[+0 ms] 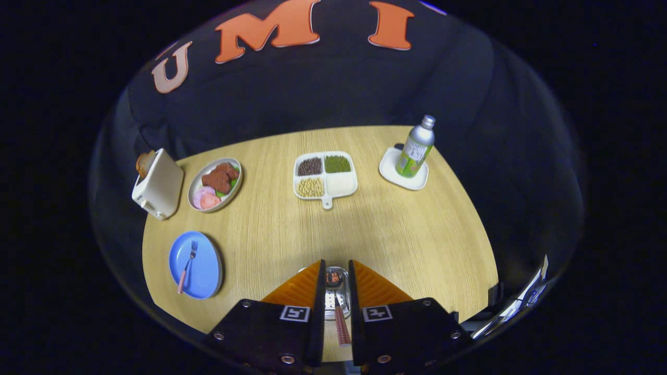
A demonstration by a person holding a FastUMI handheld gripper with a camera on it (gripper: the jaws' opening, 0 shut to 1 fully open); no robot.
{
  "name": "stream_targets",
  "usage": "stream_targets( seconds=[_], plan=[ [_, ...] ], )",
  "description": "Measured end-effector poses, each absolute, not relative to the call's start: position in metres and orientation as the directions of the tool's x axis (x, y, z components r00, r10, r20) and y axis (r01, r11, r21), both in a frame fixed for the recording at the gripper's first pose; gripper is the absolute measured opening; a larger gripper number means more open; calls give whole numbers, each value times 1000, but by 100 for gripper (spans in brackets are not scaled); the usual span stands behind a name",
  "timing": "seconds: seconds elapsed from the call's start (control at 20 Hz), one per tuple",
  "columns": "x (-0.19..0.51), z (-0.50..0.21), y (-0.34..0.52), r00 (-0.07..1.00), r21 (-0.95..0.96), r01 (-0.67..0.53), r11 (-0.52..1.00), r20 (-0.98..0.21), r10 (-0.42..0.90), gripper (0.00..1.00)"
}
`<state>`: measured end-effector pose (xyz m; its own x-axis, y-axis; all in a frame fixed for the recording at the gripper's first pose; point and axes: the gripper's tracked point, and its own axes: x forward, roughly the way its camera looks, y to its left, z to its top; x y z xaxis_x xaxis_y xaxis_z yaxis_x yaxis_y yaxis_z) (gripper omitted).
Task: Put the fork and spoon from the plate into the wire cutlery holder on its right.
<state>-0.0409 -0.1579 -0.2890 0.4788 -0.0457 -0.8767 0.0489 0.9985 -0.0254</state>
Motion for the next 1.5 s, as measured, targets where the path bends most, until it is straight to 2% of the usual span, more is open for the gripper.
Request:
stream_targets(
  seconds=[0.05,0.2,0.35,0.45,0.7,0.95,1.2,1.5],
  plan=[
    [-32,-277,-155,534,-21,55,998,-844,-47,31],
    [-15,-246,-150,659,-30,52,998,-750,-56,47],
    [-7,-220,-139,731,-31,48,998,-680,-57,75],
    [1,-196,-133,790,-33,45,998,-610,-55,83],
    [20,-115,-114,930,-59,35,998,-362,-54,85],
    [26,-60,-85,984,-115,19,993,-173,-38,89],
    [23,-52,-44,989,-79,-37,996,-147,25,92],
    [15,-74,9,977,-35,-90,995,-197,81,93]
  ],
)
